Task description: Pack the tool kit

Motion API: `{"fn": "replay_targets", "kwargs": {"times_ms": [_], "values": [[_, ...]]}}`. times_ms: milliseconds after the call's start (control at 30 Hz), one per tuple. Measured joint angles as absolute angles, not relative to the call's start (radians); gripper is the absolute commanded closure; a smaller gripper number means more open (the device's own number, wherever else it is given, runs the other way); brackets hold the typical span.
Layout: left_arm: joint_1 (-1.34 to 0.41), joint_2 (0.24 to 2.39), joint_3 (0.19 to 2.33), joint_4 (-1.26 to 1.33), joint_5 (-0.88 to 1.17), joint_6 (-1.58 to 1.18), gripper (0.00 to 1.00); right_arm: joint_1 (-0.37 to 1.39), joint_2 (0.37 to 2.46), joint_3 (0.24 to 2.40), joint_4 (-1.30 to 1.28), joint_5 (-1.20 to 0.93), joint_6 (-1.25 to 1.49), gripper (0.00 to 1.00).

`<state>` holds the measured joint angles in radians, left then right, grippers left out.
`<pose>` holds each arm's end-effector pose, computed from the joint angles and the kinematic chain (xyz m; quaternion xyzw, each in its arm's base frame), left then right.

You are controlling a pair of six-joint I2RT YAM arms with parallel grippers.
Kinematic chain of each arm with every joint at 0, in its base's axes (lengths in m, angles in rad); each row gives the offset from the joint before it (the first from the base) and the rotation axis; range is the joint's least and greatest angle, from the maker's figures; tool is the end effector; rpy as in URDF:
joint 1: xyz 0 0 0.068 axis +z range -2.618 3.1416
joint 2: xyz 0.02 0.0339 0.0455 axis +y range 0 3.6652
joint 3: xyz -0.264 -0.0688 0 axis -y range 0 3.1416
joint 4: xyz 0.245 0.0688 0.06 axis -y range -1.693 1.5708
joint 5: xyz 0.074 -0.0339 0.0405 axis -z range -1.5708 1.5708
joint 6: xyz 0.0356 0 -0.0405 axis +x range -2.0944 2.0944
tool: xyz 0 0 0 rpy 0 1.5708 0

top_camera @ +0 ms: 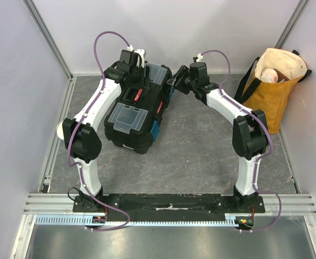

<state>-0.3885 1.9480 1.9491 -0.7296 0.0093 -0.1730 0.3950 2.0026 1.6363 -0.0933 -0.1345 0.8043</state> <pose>0.4107 -0.1685 0.3462 0.1000 0.9071 -0.1173 0.3916 0.4400 0.1886 0.2731 0.1376 0.8372 0.3441 0.4022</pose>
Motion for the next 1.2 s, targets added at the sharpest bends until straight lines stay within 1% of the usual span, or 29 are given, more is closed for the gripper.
{"fn": "replay_targets", "kwargs": {"times_ms": [133,367,500,567,733,800,833,967,1033,1200], "values": [[-0.389,1.948,1.949,-0.729,0.009,-0.173,0.29,0.398,1.987,1.636,-0.059,-0.152,0.818,0.42],[-0.389,1.948,1.948,-0.728,0.009,-0.173,0.29,0.408,1.985,1.643,-0.029,-0.211,0.851,0.60],[-0.389,1.948,1.946,-0.727,0.010,-0.173,0.29,0.394,1.995,1.644,-0.023,-0.232,0.868,0.66],[-0.389,1.946,1.943,-0.724,0.009,-0.173,0.29,0.392,1.995,1.641,-0.023,-0.234,0.871,0.65],[-0.389,1.944,1.938,-0.719,0.009,-0.173,0.29,0.390,1.995,1.626,-0.024,-0.236,0.850,0.58],[-0.388,1.943,1.938,-0.719,0.009,-0.173,0.29,0.388,1.996,1.620,-0.031,-0.235,0.836,0.59],[-0.388,1.943,1.938,-0.719,0.009,-0.173,0.29,0.388,1.996,1.618,-0.030,-0.235,0.829,0.62],[-0.388,1.943,1.938,-0.719,0.009,-0.173,0.29,0.388,1.996,1.614,-0.018,-0.238,0.810,0.63],[-0.388,1.943,1.938,-0.718,0.009,-0.173,0.29,0.388,1.996,1.613,-0.014,-0.240,0.804,0.63],[-0.388,1.943,1.938,-0.718,0.009,-0.173,0.29,0.389,1.996,1.613,-0.015,-0.236,0.781,0.59]]}}
